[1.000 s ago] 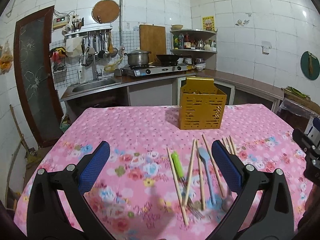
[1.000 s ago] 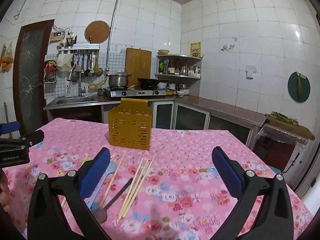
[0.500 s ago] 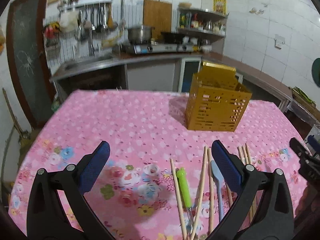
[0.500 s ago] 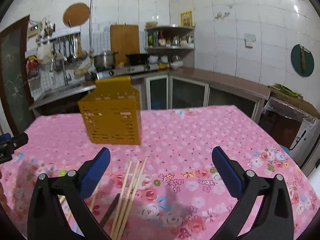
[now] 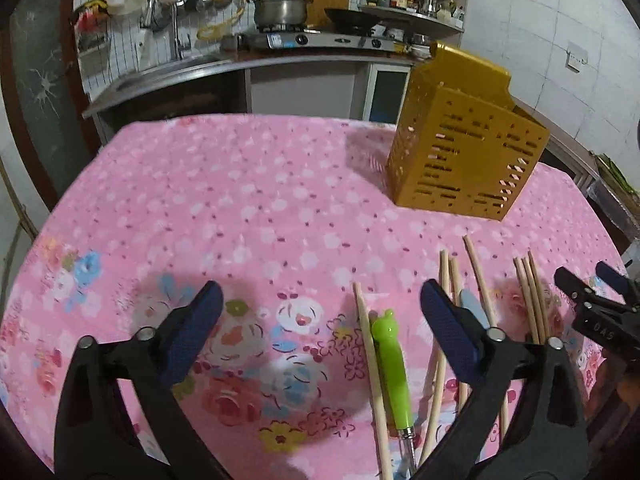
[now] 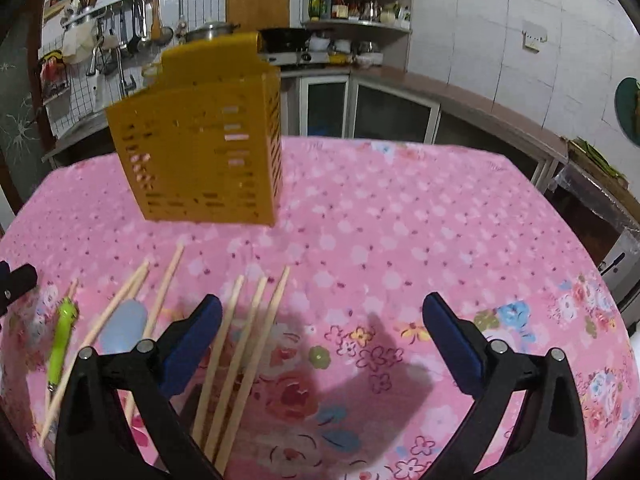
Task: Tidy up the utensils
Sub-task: 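Lower the right gripper onto a wooden chopstick and close on it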
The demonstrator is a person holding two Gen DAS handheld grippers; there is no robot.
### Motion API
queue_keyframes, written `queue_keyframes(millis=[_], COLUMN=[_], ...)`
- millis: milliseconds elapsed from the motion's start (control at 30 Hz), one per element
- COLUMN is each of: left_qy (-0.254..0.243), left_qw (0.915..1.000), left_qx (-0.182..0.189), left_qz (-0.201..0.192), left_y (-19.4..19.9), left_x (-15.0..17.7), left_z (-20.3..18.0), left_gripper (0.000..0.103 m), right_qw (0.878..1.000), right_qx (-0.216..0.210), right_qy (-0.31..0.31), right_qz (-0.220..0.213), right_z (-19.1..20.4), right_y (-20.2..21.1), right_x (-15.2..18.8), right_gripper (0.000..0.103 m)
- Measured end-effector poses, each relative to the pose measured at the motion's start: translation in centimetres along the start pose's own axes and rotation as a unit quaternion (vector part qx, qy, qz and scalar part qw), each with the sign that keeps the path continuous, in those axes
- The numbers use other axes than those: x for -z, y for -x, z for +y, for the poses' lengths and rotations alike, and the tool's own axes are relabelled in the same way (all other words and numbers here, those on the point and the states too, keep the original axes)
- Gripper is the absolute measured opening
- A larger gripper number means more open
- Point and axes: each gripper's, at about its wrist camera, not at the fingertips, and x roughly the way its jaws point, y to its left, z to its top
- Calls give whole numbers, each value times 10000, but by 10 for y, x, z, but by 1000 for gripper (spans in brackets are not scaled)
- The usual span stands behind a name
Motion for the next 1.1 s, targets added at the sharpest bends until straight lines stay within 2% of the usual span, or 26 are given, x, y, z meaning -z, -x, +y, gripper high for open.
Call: queue_keyframes(millis=[33, 133, 267, 400, 467, 600, 733, 1000, 1100], left_qy=[38, 53, -66, -147, -191, -194, -207, -336, -335], left_qw=[10000, 9998, 9997, 9992, 9988, 9978, 9961, 9939, 9930], left_qx=[46, 102, 113, 185, 204, 273, 340, 271, 237], left_qz=[60, 150, 214, 324, 395, 575, 783, 1015, 1108], left_y=[-3, -10, -15, -20, -23, -29, -37, -45, -48], left_x=[1, 0, 1, 2, 4, 5, 7, 6, 4], left_z=[2, 5, 2, -2, -4, -7, -12, -23, -26], left_gripper=[88, 81, 72, 63, 55, 39, 25, 23, 18], right_qw=[10000, 9997, 9990, 9983, 9980, 9973, 9964, 9949, 9944], right_qx=[2, -8, -63, -236, -284, -298, -343, -325, -303], right_qy=[34, 67, 58, -29, -7, -6, -48, -124, -160], right_qz=[57, 235, 438, 535, 566, 677, 769, 946, 1003], right_z=[2, 5, 8, 6, 9, 12, 15, 21, 22], right_y=[-3, -15, -26, -29, -28, -32, -35, -42, -46], right_x=[2, 2, 3, 5, 5, 6, 2, -6, -9], right_gripper=[86, 78, 56, 51, 45, 41, 31, 22, 22])
